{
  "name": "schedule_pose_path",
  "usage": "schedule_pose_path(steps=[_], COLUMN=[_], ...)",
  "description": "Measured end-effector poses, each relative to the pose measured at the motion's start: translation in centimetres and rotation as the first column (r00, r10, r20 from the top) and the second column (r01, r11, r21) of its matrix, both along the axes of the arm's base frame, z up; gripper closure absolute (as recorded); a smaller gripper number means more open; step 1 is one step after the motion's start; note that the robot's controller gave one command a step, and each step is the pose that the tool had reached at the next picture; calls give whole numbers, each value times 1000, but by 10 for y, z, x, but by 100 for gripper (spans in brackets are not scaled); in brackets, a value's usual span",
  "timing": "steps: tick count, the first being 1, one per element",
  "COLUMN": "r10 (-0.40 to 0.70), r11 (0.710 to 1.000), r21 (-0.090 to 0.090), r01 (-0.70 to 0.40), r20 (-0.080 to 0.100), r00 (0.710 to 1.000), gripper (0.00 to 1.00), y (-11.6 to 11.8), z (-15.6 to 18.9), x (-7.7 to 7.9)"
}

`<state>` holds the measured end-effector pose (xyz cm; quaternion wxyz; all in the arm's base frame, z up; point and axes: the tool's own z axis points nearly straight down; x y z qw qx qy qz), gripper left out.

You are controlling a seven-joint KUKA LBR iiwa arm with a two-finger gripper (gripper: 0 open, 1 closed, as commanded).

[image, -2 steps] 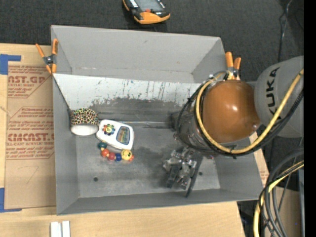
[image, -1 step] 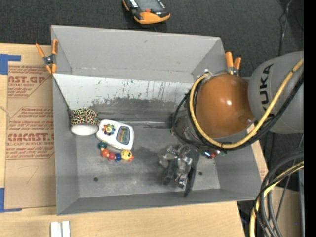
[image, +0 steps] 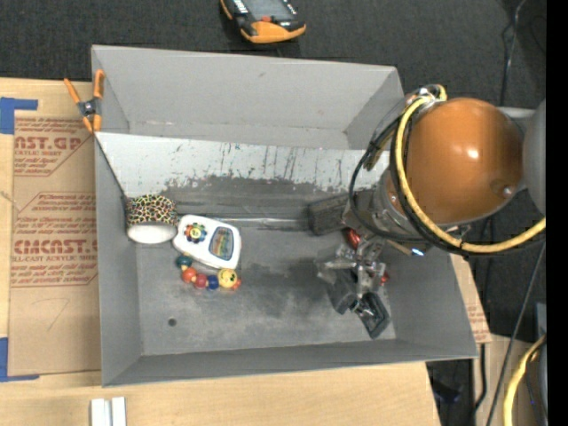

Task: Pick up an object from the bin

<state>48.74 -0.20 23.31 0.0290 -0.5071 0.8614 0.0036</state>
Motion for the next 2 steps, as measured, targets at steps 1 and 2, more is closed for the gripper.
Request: schedule_pose_path(steps=[1, 2], r10=[-93, -123], r11=[996, 992], r21=[1, 4], r01=[93, 123], r20=[-35, -28], r00=[995, 992], gripper=[100, 100], y=[15, -1], z=[16, -17], x=[13, -2])
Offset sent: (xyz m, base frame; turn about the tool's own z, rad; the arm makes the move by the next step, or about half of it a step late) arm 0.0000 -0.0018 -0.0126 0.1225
